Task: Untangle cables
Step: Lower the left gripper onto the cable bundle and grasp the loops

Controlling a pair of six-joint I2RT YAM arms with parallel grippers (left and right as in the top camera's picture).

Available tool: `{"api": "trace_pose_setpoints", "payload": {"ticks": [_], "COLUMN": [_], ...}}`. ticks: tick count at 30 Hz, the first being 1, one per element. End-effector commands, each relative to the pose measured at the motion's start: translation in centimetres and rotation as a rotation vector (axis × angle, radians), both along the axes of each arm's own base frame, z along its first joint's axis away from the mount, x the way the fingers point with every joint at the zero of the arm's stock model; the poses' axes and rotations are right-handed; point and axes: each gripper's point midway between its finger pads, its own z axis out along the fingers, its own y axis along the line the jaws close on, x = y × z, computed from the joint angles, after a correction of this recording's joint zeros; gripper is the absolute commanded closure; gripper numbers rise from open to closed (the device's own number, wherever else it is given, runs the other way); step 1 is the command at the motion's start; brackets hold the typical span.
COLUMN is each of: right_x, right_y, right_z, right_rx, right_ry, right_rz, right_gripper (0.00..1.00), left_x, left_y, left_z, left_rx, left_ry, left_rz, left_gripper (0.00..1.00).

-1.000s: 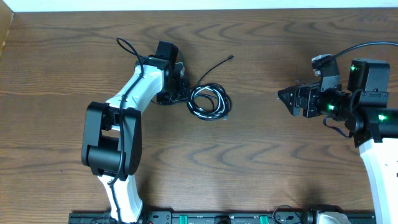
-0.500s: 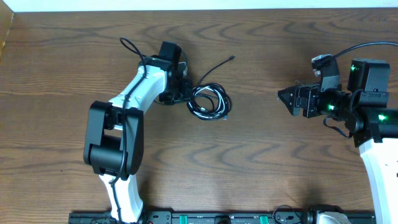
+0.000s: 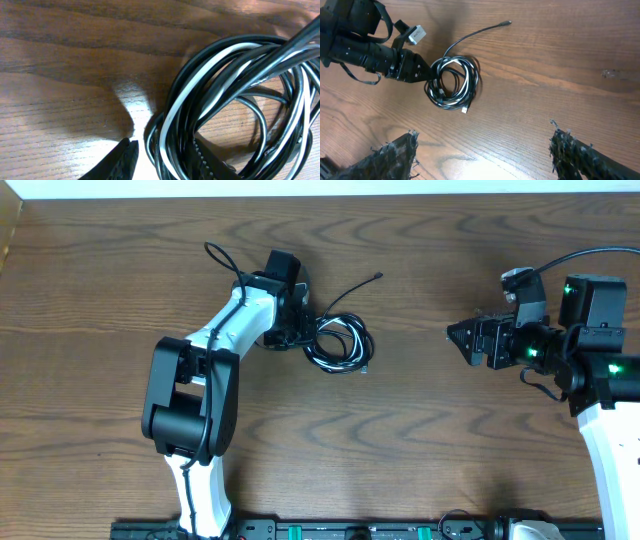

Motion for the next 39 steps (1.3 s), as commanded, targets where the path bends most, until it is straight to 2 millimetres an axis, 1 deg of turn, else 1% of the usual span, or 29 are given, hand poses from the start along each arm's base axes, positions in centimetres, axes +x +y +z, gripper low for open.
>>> {"api": "trace_pose_setpoints", "payload": {"ticks": [1, 7, 10, 12, 16, 19, 20, 21, 25, 26, 27, 29, 30, 31, 32, 35, 38, 39], "right_x": [0.2, 0.1, 0.2, 0.2, 0.2, 0.3, 0.3, 0.3, 0.3, 0.3, 0.4, 0.5, 0.6, 0.6, 0.6, 0.8, 1.1, 1.3], "right_y": [0.1, 0.1, 0.1, 0.0, -0.1, -0.1, -0.1, -0.1, 0.0, 0.0, 0.1, 0.4, 0.6, 0.9, 1.1, 1.9, 2.5, 3.1], "right_z": [0.5, 0.4, 0.4, 0.4, 0.3, 0.4, 0.4, 0.4, 0.4, 0.5, 0.7, 0.9, 1.1, 1.5, 1.7, 2.6, 3.5, 3.9], "right_rx": [0.007, 0.006, 0.006, 0.0, -0.003, -0.002, -0.002, -0.002, 0.008, 0.014, 0.024, 0.038, 0.048, 0.067, 0.079, 0.117, 0.159, 0.179], "right_ry": [-0.002, 0.003, 0.002, 0.002, 0.002, -0.002, -0.002, -0.003, 0.003, 0.003, 0.0, -0.01, -0.015, -0.028, -0.036, -0.07, -0.093, -0.098], "right_rz": [-0.006, -0.006, -0.006, -0.011, -0.014, -0.013, -0.014, -0.014, -0.023, -0.024, -0.025, -0.013, -0.008, 0.009, 0.02, 0.057, 0.068, 0.069], "right_gripper": [0.16, 0.16, 0.16, 0.16, 0.16, 0.16, 0.16, 0.16, 0.16, 0.16, 0.16, 0.16, 0.16, 0.16, 0.16, 0.17, 0.18, 0.2], "left_x": [-0.3, -0.2, -0.2, -0.2, -0.3, 0.1, 0.3, 0.6, 1.1, 1.1, 0.9, 0.6, 0.4, 0.0, -0.2, -0.6, -1.1, -1.4], "left_y": [0.5, 0.2, 0.2, 0.2, 0.4, 0.6, 0.6, 0.6, 0.3, 0.2, 0.0, -0.4, -0.5, -0.6, -0.6, -0.6, -1.3, -1.9], "left_z": [-1.5, -2.6, -2.6, -2.6, -2.4, -1.2, -0.4, 1.2, 6.4, 8.0, 10.5, 13.3, 14.4, 16.2, 17.0, 18.6, 19.7, 20.0], "left_rx": [0.03, 0.028, 0.028, 0.028, 0.029, 0.023, 0.017, 0.006, -0.034, -0.048, -0.082, -0.125, -0.139, -0.167, -0.179, -0.204, -0.266, -0.31], "left_ry": [0.027, 0.03, 0.03, 0.03, 0.034, 0.014, -0.003, -0.038, -0.148, -0.181, -0.226, -0.278, -0.299, -0.33, -0.343, -0.361, -0.351, -0.335], "left_rz": [0.004, 0.023, 0.025, 0.025, 0.028, 0.034, 0.037, 0.039, 0.039, 0.039, 0.036, 0.03, 0.031, 0.035, 0.047, 0.079, 0.09, 0.089], "left_gripper": [0.65, 0.66, 0.78, 0.92, 0.93, 0.93, 0.93, 0.93, 0.93, 0.93, 0.93, 0.93, 0.93, 0.93, 0.93, 0.93, 0.93, 0.93]}}
